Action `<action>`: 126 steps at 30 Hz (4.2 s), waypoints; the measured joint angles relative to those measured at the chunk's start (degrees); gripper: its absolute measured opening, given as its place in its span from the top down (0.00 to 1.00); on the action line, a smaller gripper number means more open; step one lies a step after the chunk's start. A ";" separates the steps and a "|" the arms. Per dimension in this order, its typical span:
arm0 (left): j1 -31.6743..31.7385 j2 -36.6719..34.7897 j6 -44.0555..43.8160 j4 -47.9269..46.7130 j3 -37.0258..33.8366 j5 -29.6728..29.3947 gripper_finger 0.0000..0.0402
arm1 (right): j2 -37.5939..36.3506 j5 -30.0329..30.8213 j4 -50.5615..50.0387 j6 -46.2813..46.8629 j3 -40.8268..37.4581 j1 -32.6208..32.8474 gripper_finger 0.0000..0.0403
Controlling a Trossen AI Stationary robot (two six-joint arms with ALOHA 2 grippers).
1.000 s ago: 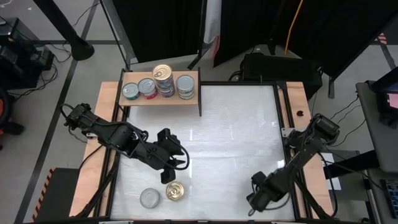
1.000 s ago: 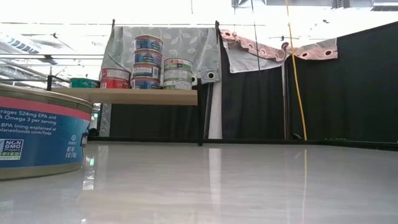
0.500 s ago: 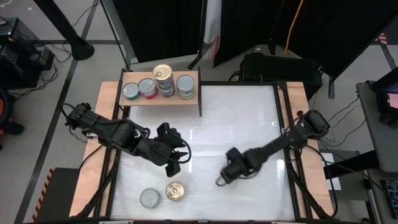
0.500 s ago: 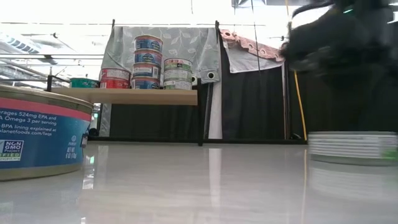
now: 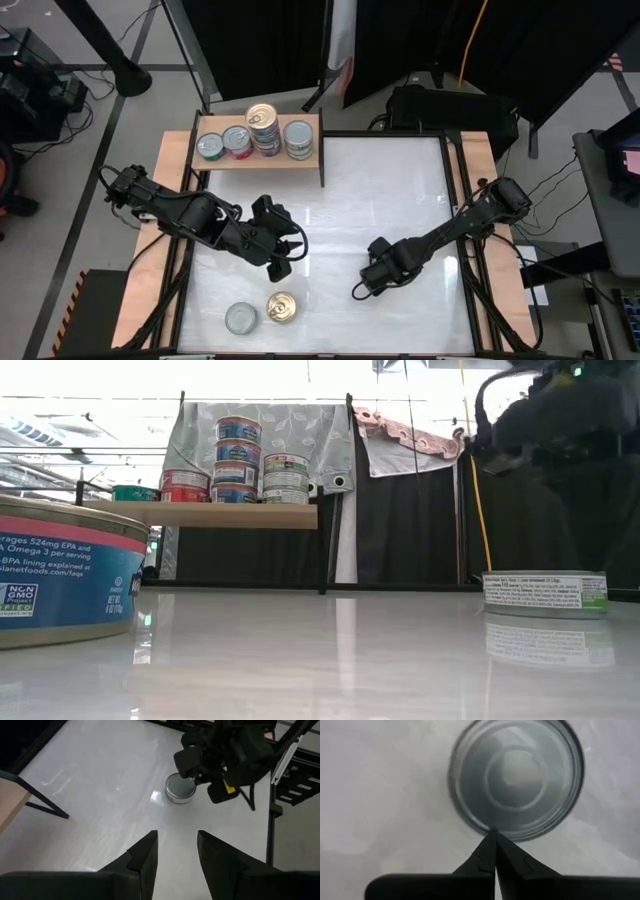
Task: Stack canned seafood by type on shelf
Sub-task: Stack the green white tuna can on top of the green white tuna cans on the shelf
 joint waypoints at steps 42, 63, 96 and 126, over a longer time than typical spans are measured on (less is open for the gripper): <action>0.00 0.00 2.05 -0.43 0.00 -0.41 0.66 | -7.42 14.19 -9.41 9.49 11.52 24.51 0.96; -1.14 -0.74 -8.64 -2.91 0.00 -2.14 0.66 | -12.21 -4.52 6.05 -77.87 -0.01 2.03 0.33; -12.17 -1.53 -42.72 -20.58 0.00 -4.61 0.66 | -13.35 -12.54 14.68 -60.99 4.69 -5.31 0.70; -6.71 -1.49 -37.98 -30.32 0.00 -24.67 0.66 | 4.28 -4.47 59.85 -6.80 25.72 -50.81 0.68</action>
